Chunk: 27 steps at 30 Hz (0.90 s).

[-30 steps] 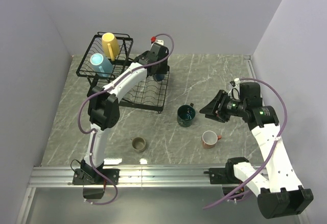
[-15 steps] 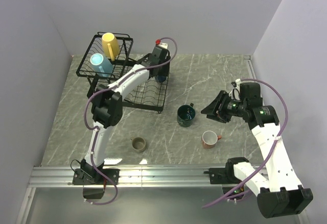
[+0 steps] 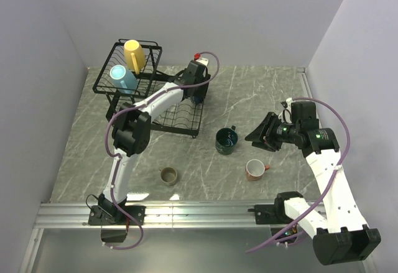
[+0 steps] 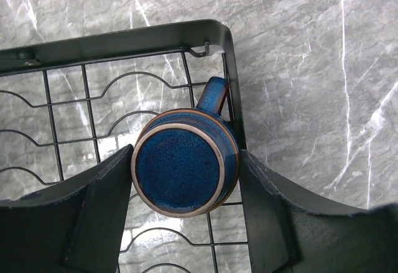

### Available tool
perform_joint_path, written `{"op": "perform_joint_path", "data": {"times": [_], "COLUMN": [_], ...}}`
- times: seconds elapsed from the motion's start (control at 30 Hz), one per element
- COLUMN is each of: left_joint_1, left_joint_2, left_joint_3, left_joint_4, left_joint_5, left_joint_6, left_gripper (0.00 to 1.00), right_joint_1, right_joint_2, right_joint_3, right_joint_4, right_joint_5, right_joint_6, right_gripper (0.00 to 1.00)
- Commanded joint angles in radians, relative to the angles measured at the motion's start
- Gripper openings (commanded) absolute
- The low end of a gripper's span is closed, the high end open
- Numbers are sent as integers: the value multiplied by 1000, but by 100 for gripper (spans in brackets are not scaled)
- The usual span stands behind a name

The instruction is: Load the cups into the dish rack

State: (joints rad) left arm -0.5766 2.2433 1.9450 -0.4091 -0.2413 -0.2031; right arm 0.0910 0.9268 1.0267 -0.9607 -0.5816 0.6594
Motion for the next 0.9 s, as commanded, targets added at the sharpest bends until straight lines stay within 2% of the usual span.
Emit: {"op": "perform_joint_path", "data": {"times": [0.0,0.07,0.13,0.17,0.23,0.27,0.3,0.37,0.67,0.87], "left_joint_1": [-5,-5,-5,-3,-2,-5,-5,-5,-3,0], "left_joint_2": [-2,13,19,21,22,24,24,22,-7,-39], "left_joint_3": [46,58,60,63,65,63,62,65,94,121], "left_joint_4": [82,85,87,87,85,85,87,89,81,64], "left_joint_5": [4,-12,-30,-33,-29,-30,-30,-39,-53,-64], "left_joint_6": [39,53,60,62,62,60,57,54,50,31], "left_gripper": [0,1,8,17,28,44,52,62,87,93], "right_joint_1": [-8,-10,-8,-10,-10,-10,-8,-8,-10,-10], "right_joint_2": [-2,0,0,0,3,4,6,9,23,23], "right_joint_3": [16,18,19,18,18,16,16,16,4,3], "right_joint_4": [-6,-10,-15,-15,-16,-16,-15,-10,14,14], "right_joint_5": [11,12,14,14,16,14,14,12,-1,11], "right_joint_6": [-15,-17,-18,-18,-20,-20,-21,-20,-17,-29], "right_gripper": [49,49,49,49,49,49,49,49,50,51]}}
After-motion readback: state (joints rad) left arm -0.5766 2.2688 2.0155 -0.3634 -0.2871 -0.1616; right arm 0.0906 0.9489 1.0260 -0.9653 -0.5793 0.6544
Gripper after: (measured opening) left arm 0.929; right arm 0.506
